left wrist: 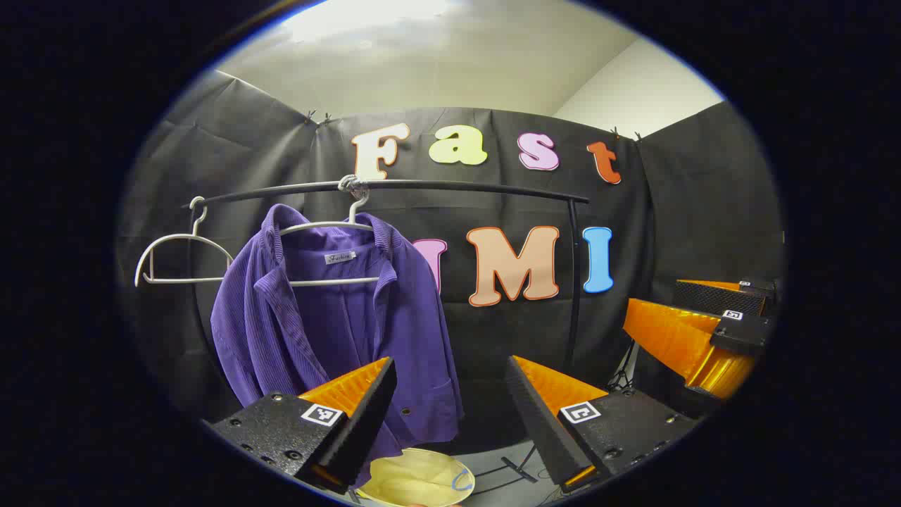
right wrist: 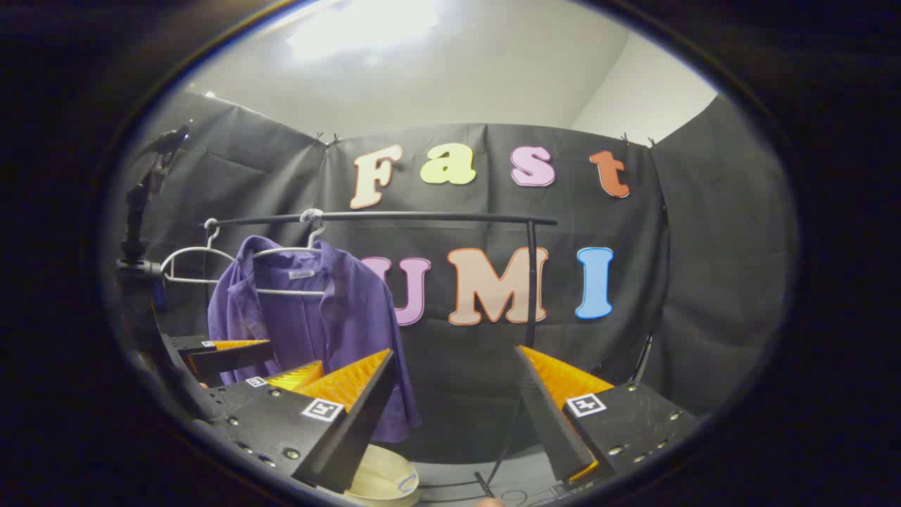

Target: Grasp the clothes on the hanger with both hands and then place them into the laundry hamper below.

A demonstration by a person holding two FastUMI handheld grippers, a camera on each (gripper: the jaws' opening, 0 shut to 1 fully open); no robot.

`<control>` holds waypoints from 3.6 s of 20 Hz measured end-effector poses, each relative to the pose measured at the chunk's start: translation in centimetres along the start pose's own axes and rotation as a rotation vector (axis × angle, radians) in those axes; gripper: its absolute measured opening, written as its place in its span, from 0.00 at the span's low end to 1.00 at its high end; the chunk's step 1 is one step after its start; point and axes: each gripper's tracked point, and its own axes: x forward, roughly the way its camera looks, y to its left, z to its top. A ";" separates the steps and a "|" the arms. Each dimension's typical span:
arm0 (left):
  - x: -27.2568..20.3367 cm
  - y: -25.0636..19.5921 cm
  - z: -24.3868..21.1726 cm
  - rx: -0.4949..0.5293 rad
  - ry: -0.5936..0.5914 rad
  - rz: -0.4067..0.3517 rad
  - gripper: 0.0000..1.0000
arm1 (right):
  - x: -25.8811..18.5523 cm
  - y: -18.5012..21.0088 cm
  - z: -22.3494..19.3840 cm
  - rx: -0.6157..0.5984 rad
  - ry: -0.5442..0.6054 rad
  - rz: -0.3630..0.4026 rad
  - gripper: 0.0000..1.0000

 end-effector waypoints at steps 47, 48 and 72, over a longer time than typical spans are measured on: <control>0.0 18.8 -4.6 0.132 0.083 0.548 0.96 | 8.2 12.3 -4.3 0.052 0.051 0.338 0.99; -0.1 19.4 -4.6 0.139 0.084 0.564 0.96 | 8.7 13.0 -4.5 0.055 0.054 0.355 0.99; 5.8 23.3 -5.1 0.069 0.063 0.612 0.26 | 15.0 18.0 -7.1 0.027 0.104 0.471 0.99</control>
